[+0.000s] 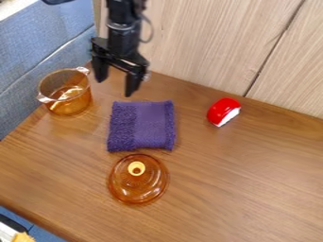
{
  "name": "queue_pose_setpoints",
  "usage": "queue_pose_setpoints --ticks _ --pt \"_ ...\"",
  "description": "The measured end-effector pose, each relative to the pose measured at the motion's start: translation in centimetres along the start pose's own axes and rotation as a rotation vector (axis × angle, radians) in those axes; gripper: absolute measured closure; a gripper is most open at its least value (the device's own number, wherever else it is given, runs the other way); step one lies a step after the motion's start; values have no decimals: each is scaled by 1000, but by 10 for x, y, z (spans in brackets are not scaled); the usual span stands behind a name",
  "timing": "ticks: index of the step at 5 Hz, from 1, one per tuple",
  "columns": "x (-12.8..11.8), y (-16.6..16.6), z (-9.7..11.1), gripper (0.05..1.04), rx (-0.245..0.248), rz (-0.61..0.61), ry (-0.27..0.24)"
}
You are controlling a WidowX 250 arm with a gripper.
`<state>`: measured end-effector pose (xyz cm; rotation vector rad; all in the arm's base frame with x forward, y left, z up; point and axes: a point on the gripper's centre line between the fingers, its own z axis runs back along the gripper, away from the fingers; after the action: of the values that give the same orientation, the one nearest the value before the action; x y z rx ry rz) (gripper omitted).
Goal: Move brown beaker to right top side
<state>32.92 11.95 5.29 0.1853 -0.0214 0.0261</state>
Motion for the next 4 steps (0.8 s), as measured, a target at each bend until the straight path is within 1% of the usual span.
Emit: queue_pose_setpoints --ticks 1,2,3,4 --pt "-13 25 -3 83 42 92 43" --pt "-13 40 -3 83 55 143 41" --pt "-15 45 -19 83 45 160 77" --pt "-10 40 -37 83 -12 138 102"
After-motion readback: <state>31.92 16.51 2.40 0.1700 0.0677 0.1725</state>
